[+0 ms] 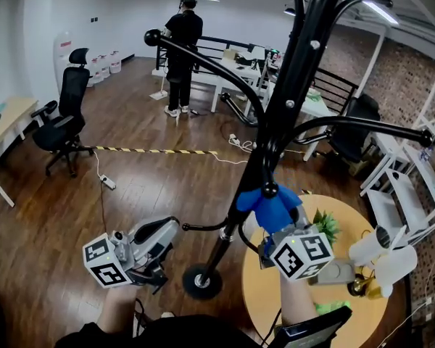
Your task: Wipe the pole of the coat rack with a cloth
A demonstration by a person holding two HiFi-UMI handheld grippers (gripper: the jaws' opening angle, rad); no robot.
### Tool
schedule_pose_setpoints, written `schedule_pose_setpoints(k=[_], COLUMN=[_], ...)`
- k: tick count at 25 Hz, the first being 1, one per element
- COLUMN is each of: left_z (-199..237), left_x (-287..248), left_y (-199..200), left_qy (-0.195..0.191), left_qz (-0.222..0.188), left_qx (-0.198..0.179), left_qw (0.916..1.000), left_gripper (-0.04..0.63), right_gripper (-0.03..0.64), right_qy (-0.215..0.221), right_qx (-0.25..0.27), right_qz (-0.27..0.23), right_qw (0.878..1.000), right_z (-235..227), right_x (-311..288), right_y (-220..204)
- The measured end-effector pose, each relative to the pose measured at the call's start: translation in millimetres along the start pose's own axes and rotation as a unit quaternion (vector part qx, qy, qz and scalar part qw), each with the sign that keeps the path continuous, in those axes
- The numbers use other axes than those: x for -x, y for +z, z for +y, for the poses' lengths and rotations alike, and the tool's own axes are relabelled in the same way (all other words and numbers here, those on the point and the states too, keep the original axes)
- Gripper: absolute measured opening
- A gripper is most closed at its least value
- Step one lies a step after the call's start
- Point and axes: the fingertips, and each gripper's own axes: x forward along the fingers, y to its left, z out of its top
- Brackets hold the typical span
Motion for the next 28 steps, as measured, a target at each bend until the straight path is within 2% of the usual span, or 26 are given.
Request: schedule_pose_setpoints(k=[2, 4, 8, 10, 14, 19, 23, 28], left_z=[2.4, 4.5, 8.6, 10.0, 15.0, 19.9, 26.3, 33.9], left_x=[-4.6, -12.4, -26.5, -31.8, -40.3, -43.5, -36.8, -22.1], left_y=[-4.3, -10.2, -23.7, -28.1, -36.0, -45.6, -45.0, -51.1], left_qy=[-0.004, -0.010, -0.023, -0.027, -0.036, -0.053, -0.068, -0.072], left_qz=[0.004, 0.009, 0.028, 0.035, 0.047, 0.062, 0.065, 0.058], left_qx=[0.005, 0.012, 0.029, 0.035, 0.048, 0.070, 0.085, 0.100], left_qw=[1.0000, 0.9998, 0.9989, 0.9984, 0.9971, 0.9942, 0.9920, 0.9906], left_gripper=[0.003, 0.003, 0.002, 0.002, 0.003, 0.002, 0.002, 0.002], right_gripper=[0.021, 0.021, 0.021, 0.021, 0.021, 0.021, 0.023, 0.023], right_qy=[0.002, 0.010, 0.016, 0.019, 0.013, -0.046, -0.070, -0.086], right_qx=[0.018, 0.030, 0.066, 0.074, 0.041, 0.024, 0.015, 0.013], right_qz=[0.071, 0.148, 0.287, 0.324, 0.330, 0.300, 0.282, 0.269], right_qw=[0.997, 0.988, 0.956, 0.943, 0.943, 0.953, 0.957, 0.959], right_z=[-2.7, -5.4, -4.9, -4.5, -8.9, -17.8, -2.5, 14.0], right_x=[2.9, 6.4, 20.8, 29.0, 47.2, 75.9, 87.8, 86.0], right_y=[-47.7, -94.0, -171.8, -190.1, -188.2, -166.6, -149.7, -162.2])
